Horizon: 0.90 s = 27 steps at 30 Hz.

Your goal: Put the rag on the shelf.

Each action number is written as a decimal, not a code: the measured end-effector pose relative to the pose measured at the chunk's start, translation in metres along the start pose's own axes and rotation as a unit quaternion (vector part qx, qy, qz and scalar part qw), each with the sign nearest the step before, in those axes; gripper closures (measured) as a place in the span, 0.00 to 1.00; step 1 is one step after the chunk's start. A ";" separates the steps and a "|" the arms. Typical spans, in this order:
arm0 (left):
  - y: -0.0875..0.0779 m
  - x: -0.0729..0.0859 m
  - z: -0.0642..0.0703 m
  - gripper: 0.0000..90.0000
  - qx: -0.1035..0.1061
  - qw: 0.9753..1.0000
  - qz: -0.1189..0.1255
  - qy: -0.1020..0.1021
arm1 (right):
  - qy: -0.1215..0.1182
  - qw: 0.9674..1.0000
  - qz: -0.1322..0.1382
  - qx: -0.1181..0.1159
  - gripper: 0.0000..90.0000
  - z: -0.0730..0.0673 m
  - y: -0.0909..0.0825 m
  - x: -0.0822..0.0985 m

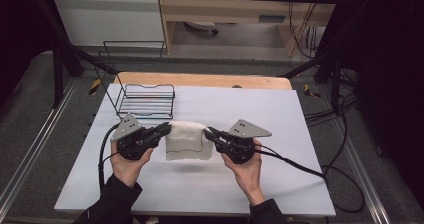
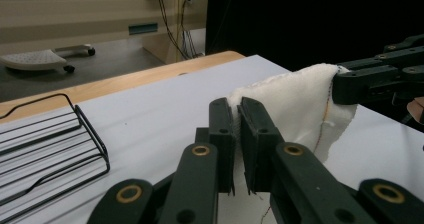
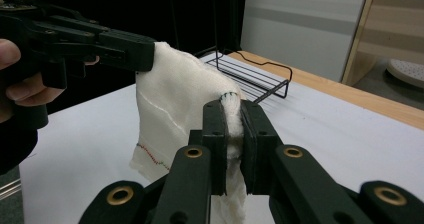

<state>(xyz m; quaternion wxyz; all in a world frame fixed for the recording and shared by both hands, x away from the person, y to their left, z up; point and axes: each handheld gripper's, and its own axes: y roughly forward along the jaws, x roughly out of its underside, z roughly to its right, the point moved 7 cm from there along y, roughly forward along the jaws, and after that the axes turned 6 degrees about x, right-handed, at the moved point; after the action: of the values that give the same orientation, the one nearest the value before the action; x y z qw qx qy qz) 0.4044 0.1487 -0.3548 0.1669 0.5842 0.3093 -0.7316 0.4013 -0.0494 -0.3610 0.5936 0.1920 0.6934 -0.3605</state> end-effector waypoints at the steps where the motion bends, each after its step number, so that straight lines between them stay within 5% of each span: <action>1: -0.001 -0.001 0.000 0.93 -0.002 1.000 0.001 0.000 | -0.001 1.000 0.001 0.001 0.92 -0.001 0.000 -0.001; 27: -0.023 -0.035 -0.021 0.93 -0.027 0.998 0.059 0.002 | -0.014 0.998 0.063 0.003 0.92 -0.010 0.020 -0.049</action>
<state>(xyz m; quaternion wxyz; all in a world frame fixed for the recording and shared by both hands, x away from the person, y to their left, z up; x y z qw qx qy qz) 0.4158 0.1755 -0.3180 0.2249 0.5982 0.2948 -0.7104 0.4187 -0.0209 -0.3191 0.6241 0.2325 0.6703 -0.3274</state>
